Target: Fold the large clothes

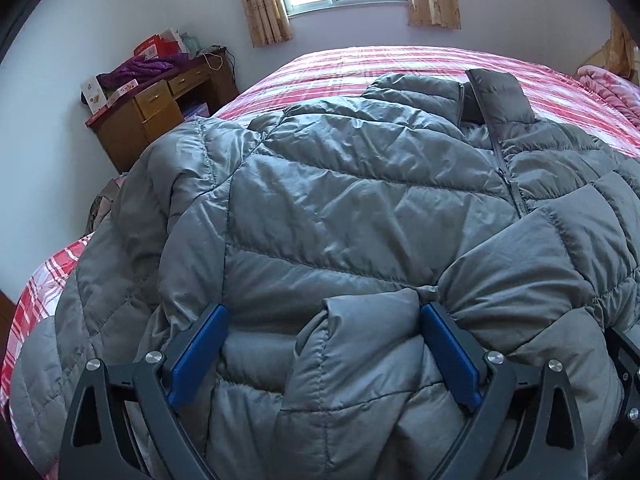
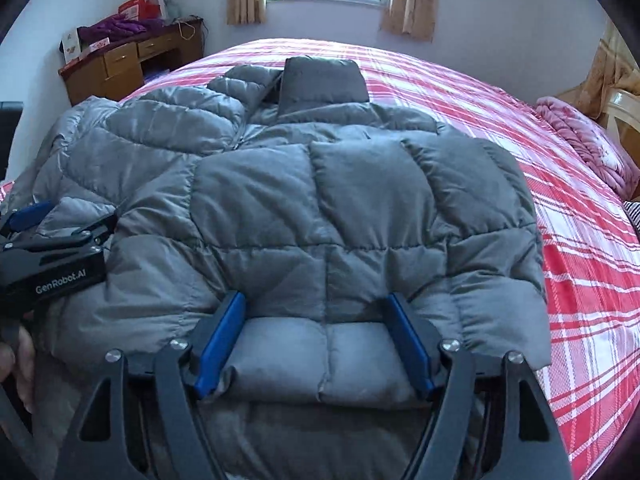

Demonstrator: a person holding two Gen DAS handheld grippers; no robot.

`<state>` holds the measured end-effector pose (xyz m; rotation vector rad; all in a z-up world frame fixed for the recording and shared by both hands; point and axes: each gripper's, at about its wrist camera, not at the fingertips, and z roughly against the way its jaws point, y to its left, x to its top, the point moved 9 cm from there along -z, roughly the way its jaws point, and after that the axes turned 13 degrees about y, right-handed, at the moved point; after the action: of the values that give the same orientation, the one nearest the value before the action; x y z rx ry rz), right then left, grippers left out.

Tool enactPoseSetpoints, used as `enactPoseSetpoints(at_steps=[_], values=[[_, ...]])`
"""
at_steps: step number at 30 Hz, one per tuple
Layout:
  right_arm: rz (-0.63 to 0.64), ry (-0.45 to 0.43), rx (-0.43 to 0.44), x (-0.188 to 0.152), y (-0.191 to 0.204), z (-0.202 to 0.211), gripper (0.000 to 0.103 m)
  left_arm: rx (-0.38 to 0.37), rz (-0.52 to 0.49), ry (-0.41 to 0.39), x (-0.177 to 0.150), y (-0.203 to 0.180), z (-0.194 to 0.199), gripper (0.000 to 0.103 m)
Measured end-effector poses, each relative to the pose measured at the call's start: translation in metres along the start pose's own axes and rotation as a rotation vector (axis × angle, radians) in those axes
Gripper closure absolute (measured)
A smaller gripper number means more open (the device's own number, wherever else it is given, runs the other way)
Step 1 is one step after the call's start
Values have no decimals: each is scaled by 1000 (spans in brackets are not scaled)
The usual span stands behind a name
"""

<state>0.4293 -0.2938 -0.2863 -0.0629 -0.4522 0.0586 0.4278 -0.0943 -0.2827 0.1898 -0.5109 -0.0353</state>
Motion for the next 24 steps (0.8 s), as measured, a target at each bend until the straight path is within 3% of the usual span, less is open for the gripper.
enactPoseSetpoints(at_steps=[24], values=[[15,9,-69,1,2,-5,23,6,-3,-1,0,-3,-1,5]])
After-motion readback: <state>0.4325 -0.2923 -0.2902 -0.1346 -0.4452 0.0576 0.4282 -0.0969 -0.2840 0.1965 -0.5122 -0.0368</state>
